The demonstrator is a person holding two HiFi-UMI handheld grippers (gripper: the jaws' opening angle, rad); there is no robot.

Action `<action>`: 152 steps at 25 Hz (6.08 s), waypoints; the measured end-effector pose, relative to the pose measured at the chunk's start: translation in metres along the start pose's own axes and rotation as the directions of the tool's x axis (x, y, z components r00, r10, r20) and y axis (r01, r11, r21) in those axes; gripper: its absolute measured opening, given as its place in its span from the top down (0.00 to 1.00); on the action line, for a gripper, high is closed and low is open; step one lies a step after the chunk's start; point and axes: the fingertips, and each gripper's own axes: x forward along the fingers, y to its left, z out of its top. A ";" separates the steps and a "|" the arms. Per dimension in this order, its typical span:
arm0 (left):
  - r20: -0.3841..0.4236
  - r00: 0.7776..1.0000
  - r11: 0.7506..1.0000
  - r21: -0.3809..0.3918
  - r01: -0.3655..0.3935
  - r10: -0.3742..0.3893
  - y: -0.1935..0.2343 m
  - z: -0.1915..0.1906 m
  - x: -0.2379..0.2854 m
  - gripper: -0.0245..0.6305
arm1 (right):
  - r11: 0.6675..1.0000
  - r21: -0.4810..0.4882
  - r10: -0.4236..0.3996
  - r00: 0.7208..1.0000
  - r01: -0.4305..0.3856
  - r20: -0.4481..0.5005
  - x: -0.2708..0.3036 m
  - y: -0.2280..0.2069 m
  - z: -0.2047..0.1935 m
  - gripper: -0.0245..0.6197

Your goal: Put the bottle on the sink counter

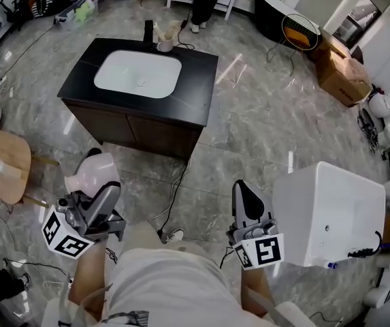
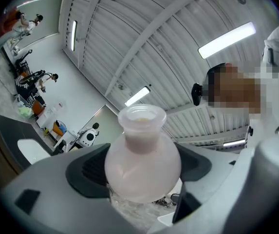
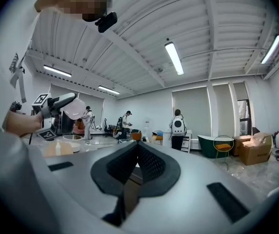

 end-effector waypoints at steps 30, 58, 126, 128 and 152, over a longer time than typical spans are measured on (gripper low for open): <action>-0.126 0.979 0.983 -0.113 0.147 -0.161 0.240 -0.026 0.220 0.35 | 0.985 -0.020 -0.170 0.981 0.169 -0.097 0.263 -0.105 -0.004 0.95; -0.303 0.952 0.990 -0.144 0.006 -0.050 0.290 -0.177 0.324 0.35 | 0.987 0.122 -0.076 0.979 0.100 -0.188 0.328 -0.229 -0.078 0.95; -0.899 0.397 0.869 0.339 0.360 0.186 0.347 -0.498 0.264 0.35 | 0.964 0.227 -0.069 0.958 0.135 -0.277 0.333 -0.262 -0.158 0.95; -0.898 0.398 0.869 0.340 0.360 0.187 0.347 -0.497 0.264 0.35 | 0.966 0.225 -0.065 0.960 0.129 -0.272 0.333 -0.261 -0.155 0.95; -0.828 0.519 0.939 0.321 0.126 0.214 0.339 -0.404 0.259 0.19 | 0.988 0.153 0.027 0.986 -0.002 -0.164 0.340 -0.244 -0.088 0.95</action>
